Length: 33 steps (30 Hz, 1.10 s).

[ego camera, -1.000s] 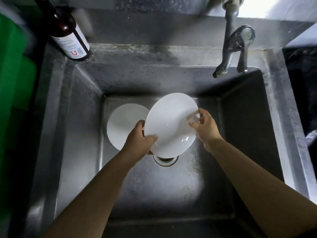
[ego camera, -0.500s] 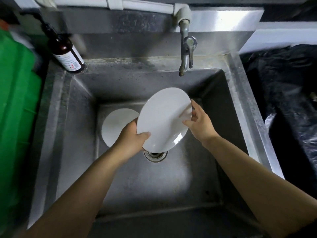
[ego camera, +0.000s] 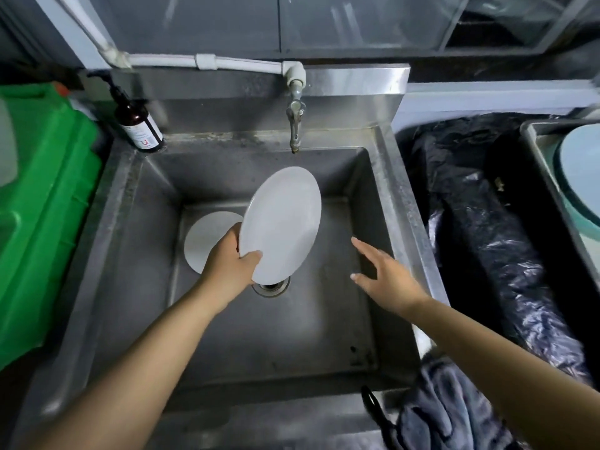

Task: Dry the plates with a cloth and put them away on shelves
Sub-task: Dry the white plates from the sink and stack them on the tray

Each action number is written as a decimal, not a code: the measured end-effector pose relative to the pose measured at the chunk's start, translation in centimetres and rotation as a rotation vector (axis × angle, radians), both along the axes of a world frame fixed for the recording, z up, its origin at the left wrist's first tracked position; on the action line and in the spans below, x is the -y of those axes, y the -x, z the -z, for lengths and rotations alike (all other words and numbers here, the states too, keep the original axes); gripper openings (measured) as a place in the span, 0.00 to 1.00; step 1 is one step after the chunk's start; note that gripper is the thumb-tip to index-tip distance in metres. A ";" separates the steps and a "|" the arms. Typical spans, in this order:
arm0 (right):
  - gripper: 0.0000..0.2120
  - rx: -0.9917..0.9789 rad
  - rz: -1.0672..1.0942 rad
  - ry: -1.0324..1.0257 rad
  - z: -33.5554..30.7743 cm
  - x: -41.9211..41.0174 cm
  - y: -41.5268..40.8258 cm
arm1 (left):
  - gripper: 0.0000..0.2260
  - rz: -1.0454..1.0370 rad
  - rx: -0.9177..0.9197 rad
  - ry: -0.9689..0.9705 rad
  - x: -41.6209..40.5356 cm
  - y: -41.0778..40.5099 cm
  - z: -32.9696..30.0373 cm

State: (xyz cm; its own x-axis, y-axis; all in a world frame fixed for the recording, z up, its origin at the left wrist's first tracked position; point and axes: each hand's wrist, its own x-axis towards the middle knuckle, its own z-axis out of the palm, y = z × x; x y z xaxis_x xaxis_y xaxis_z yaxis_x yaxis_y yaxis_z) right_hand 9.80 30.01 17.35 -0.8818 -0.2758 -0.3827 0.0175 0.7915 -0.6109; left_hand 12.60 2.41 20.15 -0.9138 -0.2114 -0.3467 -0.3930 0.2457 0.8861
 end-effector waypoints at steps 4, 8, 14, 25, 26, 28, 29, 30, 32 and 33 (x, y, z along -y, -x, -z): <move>0.34 -0.060 -0.195 -0.262 0.3 -5.4 -5.6 | 0.20 -0.058 -0.009 -0.065 -2.3 -1.5 -1.0; 0.53 -0.039 -0.207 -0.410 0.8 -9.7 -11.0 | 0.21 -0.088 0.009 -0.087 -4.1 -2.8 -1.3; 0.48 -0.012 -0.367 -0.535 1.9 -13.0 -16.7 | 0.22 -0.113 0.009 -0.115 -6.4 -4.2 -1.8; 0.29 -0.052 -0.515 -0.502 2.5 -15.1 -15.1 | 0.23 -0.160 0.015 -0.229 -8.9 -5.8 -4.1; 0.28 -0.067 -0.507 -0.476 2.1 -15.4 -14.7 | 0.23 -0.158 0.015 -0.244 -8.9 -5.9 -4.5; 0.28 -0.123 -0.451 -0.402 0.6 -15.4 -13.5 | 0.23 -0.147 0.006 -0.270 -9.1 -6.0 -5.4; 0.30 -0.156 -0.405 -0.340 -0.4 -15.2 -12.7 | 0.23 -0.142 -0.004 -0.279 -9.2 -6.1 -6.0; 0.30 -0.179 -0.352 -0.275 -1.6 -14.9 -11.9 | 0.22 -0.136 -0.017 -0.290 -9.3 -6.1 -6.7; 0.30 -0.229 -0.247 -0.141 -3.9 -14.2 -10.0 | 0.21 -0.121 -0.047 -0.321 -9.7 -6.0 -8.1; 0.32 -0.256 -0.200 -0.066 -5.0 -13.7 -9.1 | 0.20 -0.114 -0.065 -0.342 -10.0 -5.9 -8.9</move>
